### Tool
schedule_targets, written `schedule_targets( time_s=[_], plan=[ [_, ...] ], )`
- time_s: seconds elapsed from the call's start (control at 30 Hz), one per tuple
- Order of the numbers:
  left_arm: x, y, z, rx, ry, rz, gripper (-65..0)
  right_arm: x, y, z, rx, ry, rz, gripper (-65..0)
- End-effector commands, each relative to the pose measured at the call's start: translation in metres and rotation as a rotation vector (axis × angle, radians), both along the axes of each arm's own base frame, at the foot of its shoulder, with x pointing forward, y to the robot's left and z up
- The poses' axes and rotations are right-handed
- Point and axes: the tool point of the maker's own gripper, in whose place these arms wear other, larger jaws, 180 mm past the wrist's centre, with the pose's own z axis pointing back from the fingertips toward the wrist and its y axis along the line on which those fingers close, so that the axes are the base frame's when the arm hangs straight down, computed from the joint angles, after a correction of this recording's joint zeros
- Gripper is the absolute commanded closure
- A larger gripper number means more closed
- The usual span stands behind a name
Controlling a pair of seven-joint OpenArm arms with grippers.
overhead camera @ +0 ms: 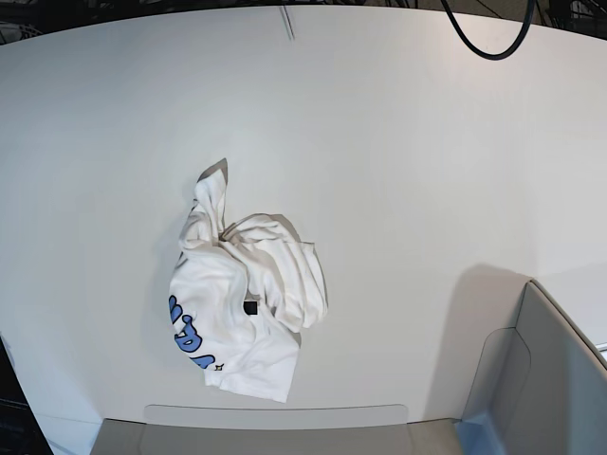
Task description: Layout the t-shirt on the table in an organized manner, then fold the t-shirt properly
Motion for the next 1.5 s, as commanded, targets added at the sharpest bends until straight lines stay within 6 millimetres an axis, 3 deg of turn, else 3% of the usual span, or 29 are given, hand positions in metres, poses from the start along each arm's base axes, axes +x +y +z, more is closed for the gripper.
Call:
schedule_targets(
  time_s=[0.0, 0.1, 0.2, 0.43, 0.5, 0.67, 0.77, 0.83, 1.0, 1.27, 1.47],
  plan=[
    [-0.012, 0.011, 0.008, 0.029, -0.021, 0.015, -0.2, -0.014, -0.006, 0.008, -0.005, -0.009, 0.007, -0.3],
    [-0.016, 0.036, 0.026, 0.088, -0.115, 0.017, -0.3, -0.019, -0.004, 0.020, 0.008, -0.085, 0.013, -0.3],
    [-0.016, 0.038, 0.045, 0.113, -0.231, -0.010, -0.4, -0.021, -0.001, 0.033, 0.020, -0.161, 0.016, -0.3],
    [-0.021, 0.026, 0.108, 0.134, -0.538, -0.132, -0.4, -0.023, 0.002, 0.060, 0.037, -0.312, 0.020, -0.3],
    [-0.028, 0.019, 0.110, 0.125, -0.532, -0.129, -0.4, -0.028, 0.001, 0.061, 0.036, -0.300, 0.019, -0.3],
    [-0.031, 0.025, 0.130, 0.145, -0.586, -0.168, -0.4, -0.035, -0.005, 0.065, 0.011, -0.300, -0.009, -0.2],
    [-0.031, 0.025, 0.152, 0.154, -0.650, -0.202, -0.4, -0.024, -0.013, 0.071, -0.027, -0.365, -0.080, -0.2],
    [-0.024, 0.014, 0.169, 0.153, -0.716, -0.205, -0.4, -0.018, -0.013, 0.080, -0.027, -0.423, -0.112, -0.3],
    [-0.005, 0.000, 0.218, 0.168, -0.864, -0.231, -0.4, 0.001, 0.009, 0.121, 0.048, -0.582, -0.131, -0.4],
    [0.015, -0.005, 0.259, 0.185, -0.979, -0.264, -0.4, 0.025, 0.032, 0.188, 0.142, -0.752, -0.142, -0.3],
    [0.041, 0.008, 0.297, 0.284, -1.095, -0.283, -0.3, 0.048, 0.030, 0.240, 0.139, -0.884, -0.168, -0.4]
  ],
)
